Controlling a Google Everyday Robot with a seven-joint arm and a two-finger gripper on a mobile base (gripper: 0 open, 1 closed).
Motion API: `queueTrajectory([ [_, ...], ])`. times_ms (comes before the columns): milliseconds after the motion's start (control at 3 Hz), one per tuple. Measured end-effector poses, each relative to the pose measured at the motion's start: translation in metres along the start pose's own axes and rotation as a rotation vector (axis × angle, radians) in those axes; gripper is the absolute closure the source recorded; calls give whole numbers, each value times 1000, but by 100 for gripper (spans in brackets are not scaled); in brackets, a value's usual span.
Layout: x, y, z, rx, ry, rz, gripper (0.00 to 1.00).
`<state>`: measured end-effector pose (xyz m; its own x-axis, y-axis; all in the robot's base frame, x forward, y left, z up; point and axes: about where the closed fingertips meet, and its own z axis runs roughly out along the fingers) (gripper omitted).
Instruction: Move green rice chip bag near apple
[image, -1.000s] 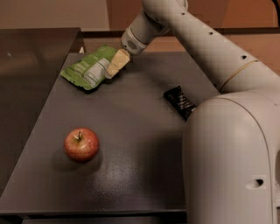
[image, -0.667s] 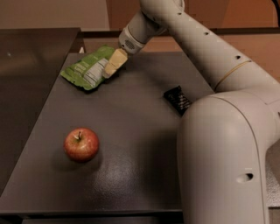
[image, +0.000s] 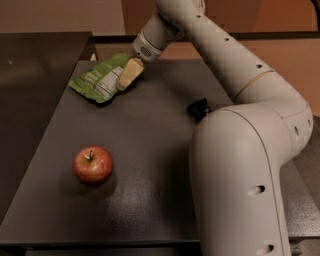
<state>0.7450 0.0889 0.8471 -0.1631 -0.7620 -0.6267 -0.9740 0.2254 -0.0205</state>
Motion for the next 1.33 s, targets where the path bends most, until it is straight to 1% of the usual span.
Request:
queueTrajectory([
  [333, 3, 1, -4, -12, 13, -11, 41],
  [667, 4, 4, -15, -16, 10, -18, 65],
  [1000, 1, 15, -34, -15, -6, -30, 88],
  [1333, 1, 39, -58, -24, -20, -45, 100],
])
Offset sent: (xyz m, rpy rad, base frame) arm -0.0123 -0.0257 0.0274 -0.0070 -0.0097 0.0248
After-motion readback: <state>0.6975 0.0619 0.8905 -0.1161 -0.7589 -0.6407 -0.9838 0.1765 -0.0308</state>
